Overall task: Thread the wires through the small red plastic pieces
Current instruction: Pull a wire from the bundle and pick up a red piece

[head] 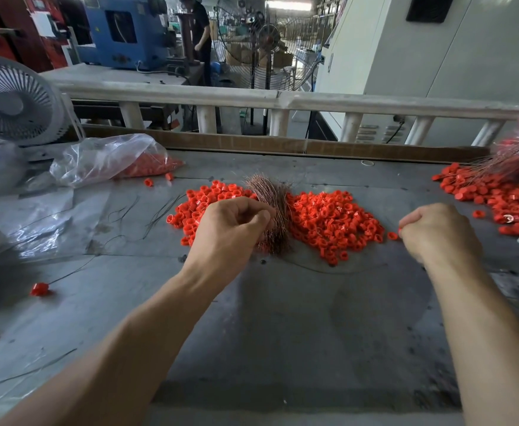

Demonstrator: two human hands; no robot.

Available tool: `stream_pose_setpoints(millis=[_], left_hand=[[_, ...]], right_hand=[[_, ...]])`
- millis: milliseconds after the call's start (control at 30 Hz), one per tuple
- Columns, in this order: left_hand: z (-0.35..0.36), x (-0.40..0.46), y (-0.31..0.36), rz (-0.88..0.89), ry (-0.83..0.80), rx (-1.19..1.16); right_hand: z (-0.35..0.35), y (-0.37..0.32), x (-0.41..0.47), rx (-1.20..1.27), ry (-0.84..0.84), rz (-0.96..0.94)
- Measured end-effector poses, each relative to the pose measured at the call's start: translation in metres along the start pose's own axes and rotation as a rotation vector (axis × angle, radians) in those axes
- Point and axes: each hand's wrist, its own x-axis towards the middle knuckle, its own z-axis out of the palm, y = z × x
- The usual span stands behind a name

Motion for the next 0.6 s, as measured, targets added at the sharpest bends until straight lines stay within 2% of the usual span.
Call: stream_pose_setpoints(millis=[200, 333, 400, 500, 600], left_hand=[[-0.004, 0.004, -0.003, 0.069, 0.082, 0.206], [-0.007, 0.005, -0.003, 0.114, 0.106, 0.375], [-0.008, 0.005, -0.004, 0.133, 0.091, 0.421], [-0.008, 0.005, -0.004, 0.154, 0.076, 0.481], [-0.008, 0.006, -0.005, 0.155, 0.064, 0.525]], right_hand=[[-0.004, -0.005, -0.005, -0.037, -0.029, -0.055], [0.004, -0.024, -0.023, 0.173, 0.068, -0.345], [0.008, -0.037, -0.04, 0.305, -0.014, -0.507], [0.02, -0.051, -0.064, 0.34, -0.136, -0.703], [0.031, -0.059, -0.078, 0.349, -0.171, -0.77]])
